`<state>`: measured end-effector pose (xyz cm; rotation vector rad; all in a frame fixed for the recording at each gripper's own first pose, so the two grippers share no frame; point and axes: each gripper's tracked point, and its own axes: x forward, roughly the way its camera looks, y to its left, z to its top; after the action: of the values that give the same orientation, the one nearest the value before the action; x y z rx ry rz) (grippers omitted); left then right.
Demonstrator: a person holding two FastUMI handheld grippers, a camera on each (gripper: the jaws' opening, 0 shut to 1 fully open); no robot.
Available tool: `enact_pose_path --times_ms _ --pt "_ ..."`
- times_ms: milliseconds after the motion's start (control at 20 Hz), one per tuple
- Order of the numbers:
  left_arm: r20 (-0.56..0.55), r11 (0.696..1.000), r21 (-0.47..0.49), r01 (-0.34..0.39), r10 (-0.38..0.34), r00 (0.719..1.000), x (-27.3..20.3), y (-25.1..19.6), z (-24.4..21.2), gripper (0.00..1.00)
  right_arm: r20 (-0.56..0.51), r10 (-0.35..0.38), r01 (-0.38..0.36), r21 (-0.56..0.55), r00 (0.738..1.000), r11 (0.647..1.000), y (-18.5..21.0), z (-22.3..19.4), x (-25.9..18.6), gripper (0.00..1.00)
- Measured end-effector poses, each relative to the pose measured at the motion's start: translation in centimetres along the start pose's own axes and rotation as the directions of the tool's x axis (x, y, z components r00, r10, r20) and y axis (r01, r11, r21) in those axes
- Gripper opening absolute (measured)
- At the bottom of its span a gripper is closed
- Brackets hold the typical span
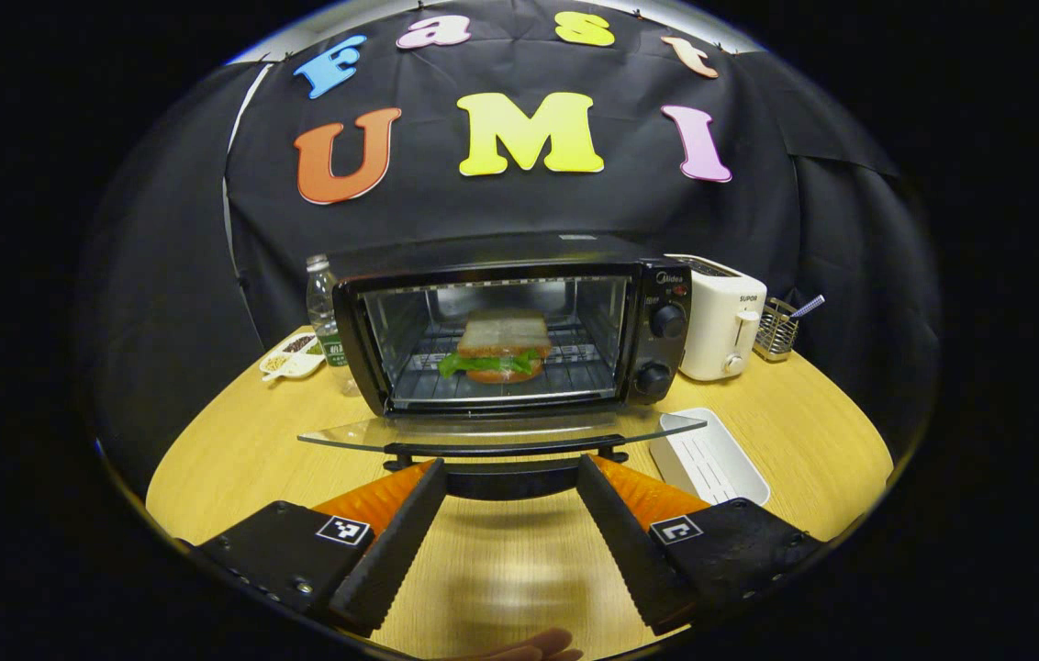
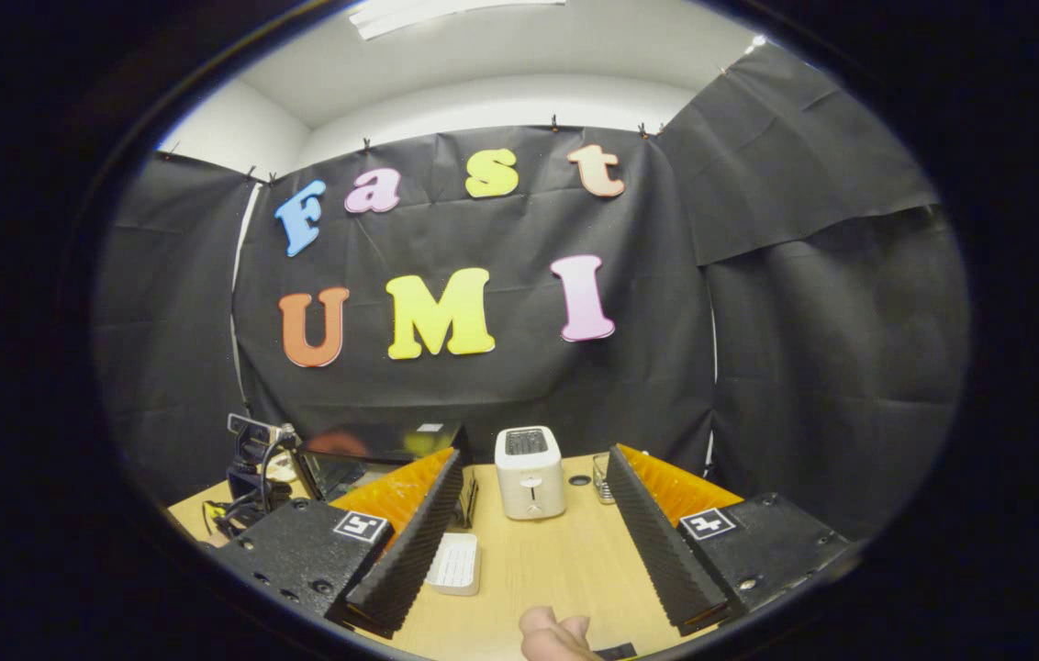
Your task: Open the electric oven with the left hand, put the food in, and close the electric oven.
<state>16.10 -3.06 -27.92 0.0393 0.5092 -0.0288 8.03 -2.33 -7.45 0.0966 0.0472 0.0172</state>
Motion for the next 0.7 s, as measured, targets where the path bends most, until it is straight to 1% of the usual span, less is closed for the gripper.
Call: enact_pose_path --times_ms 50,100,150,200,250,300,350,400,450,500,600,650,700 --pt "0.021 1.000 0.006 -0.004 0.004 1.000 0.1 0.0 0.8 0.95 -0.002 0.000 0.000 0.000 1.000 1.000 0.0 -0.2 -0.2 0.90" --pt "0.046 1.000 0.012 -0.009 0.009 0.999 0.1 0.1 1.9 0.96 -0.003 0.000 0.000 0.000 1.000 1.000 0.2 -0.1 -0.4 0.90" --pt "0.070 1.000 0.021 -0.016 0.014 0.997 0.4 0.1 2.8 0.88 -0.005 0.000 0.000 -0.001 1.000 1.000 0.2 -0.2 -0.4 0.90" --pt "0.090 0.999 0.031 -0.021 0.018 0.996 0.7 0.2 3.7 0.98 -0.006 -0.001 0.001 -0.002 1.000 1.000 0.2 -0.2 -0.5 1.00" --pt "0.110 0.999 0.040 -0.026 0.022 0.994 1.0 0.2 4.6 0.98 -0.005 -0.002 0.002 -0.004 1.000 1.000 0.3 -0.2 -0.8 1.00" --pt "0.124 0.999 0.045 -0.031 0.025 0.992 1.5 0.3 5.4 0.89 -0.004 -0.003 0.003 -0.008 1.000 1.000 0.4 0.0 -1.1 1.00" --pt "0.127 0.998 0.042 -0.038 0.032 0.991 2.0 0.5 6.0 0.98 -0.001 -0.004 0.004 -0.013 1.000 1.000 0.4 0.1 -1.2 1.00" --pt "0.123 0.999 0.032 -0.026 0.021 0.992 2.9 0.3 6.3 0.99 0.003 -0.005 0.005 -0.015 1.000 1.000 0.5 0.2 -1.5 1.00" --pt "0.120 1.000 0.019 -0.010 0.008 0.993 3.2 0.1 6.7 0.96 0.004 -0.005 0.005 -0.018 1.000 1.000 0.6 0.3 -1.7 1.00" --pt "0.115 1.000 0.009 -0.003 0.002 0.993 4.0 0.1 7.0 0.97 0.005 -0.009 0.009 -0.019 1.000 1.000 0.6 0.3 -1.8 0.90" --pt "0.112 1.000 -0.007 -0.014 0.015 0.994 5.3 0.8 7.5 0.98 0.005 -0.013 0.014 -0.019 1.000 1.000 0.7 0.4 -2.4 0.90" --pt "0.117 1.000 -0.002 -0.029 0.029 0.993 5.6 1.3 7.8 0.97 0.005 -0.014 0.014 -0.021 1.000 1.000 0.7 0.4 -2.8 1.00" --pt "0.117 0.999 0.006 -0.032 0.031 0.993 5.5 1.4 8.1 0.97 0.007 -0.014 0.014 -0.022 1.000 1.000 0.8 0.4 -3.1 0.90"
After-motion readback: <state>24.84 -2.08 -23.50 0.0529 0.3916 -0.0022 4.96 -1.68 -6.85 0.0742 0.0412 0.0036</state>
